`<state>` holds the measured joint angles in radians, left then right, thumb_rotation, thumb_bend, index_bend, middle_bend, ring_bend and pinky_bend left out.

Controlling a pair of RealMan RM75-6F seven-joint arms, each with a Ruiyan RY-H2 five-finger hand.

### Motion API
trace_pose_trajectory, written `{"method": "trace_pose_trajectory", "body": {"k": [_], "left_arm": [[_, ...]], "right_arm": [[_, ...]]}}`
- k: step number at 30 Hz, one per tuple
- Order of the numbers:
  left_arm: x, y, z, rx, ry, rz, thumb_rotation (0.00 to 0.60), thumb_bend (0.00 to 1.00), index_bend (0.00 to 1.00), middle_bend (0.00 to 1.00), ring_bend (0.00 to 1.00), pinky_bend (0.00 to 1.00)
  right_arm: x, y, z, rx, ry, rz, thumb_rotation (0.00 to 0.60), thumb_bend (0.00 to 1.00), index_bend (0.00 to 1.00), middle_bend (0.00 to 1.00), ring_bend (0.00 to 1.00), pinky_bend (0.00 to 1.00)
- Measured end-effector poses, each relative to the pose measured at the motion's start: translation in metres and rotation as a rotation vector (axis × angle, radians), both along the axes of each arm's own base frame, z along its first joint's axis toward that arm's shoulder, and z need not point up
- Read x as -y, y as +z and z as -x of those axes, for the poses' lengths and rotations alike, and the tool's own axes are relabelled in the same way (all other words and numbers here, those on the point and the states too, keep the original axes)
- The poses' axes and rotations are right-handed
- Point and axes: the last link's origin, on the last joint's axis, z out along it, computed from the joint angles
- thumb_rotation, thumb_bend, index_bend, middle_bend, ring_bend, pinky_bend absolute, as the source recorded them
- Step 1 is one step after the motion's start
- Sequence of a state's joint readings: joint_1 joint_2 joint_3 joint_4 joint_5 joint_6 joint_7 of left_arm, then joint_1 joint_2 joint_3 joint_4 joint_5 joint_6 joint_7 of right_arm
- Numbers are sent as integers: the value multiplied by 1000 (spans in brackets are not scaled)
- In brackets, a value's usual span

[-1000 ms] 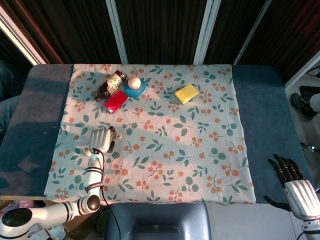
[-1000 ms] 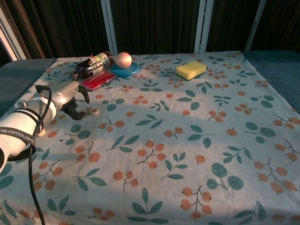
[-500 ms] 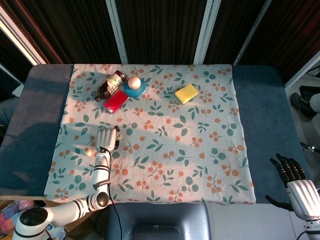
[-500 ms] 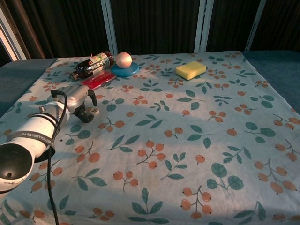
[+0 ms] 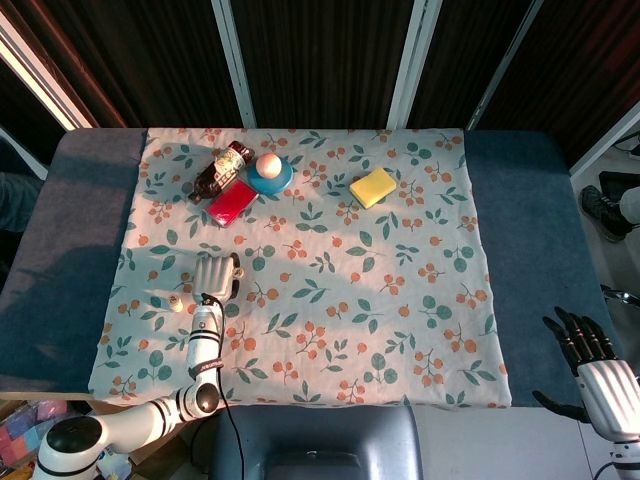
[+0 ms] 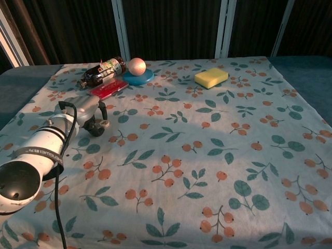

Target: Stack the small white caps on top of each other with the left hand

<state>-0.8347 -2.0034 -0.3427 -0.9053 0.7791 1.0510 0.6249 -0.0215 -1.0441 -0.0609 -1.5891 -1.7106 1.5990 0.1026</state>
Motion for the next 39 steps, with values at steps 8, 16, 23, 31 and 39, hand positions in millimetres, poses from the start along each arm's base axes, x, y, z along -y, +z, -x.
{"method": "trace_pose_trajectory", "body": {"k": [8,16,23,31,39], "left_arm": [[0,-1,1,0,-1,4,600,389,445,1000,1000,1000],[1,0,1,2,-5,2,600,388,486,1000,1000,1000],[4,7,-3,22,-32,-5,600,386,500,1000,1000,1000],[17,34,-14,113,-74,6,600,388,502,1000,1000,1000],[44,89,-8,168,-95,20,600,387,504,1000,1000,1000]], "right_arm": [[0,0,0,0,-1,3,600,176,0,0,0,0],[0,0,0,0,-1,4,600,176,0,0,0,0],[0,1,1,0,-1,4,600,176,0,0,0,0],[0,-2,0,-13,1,-5,600,176,0,0,0,0],[0,-7,-3,-26,13,-21,600,176,0,0,0,0]]}}
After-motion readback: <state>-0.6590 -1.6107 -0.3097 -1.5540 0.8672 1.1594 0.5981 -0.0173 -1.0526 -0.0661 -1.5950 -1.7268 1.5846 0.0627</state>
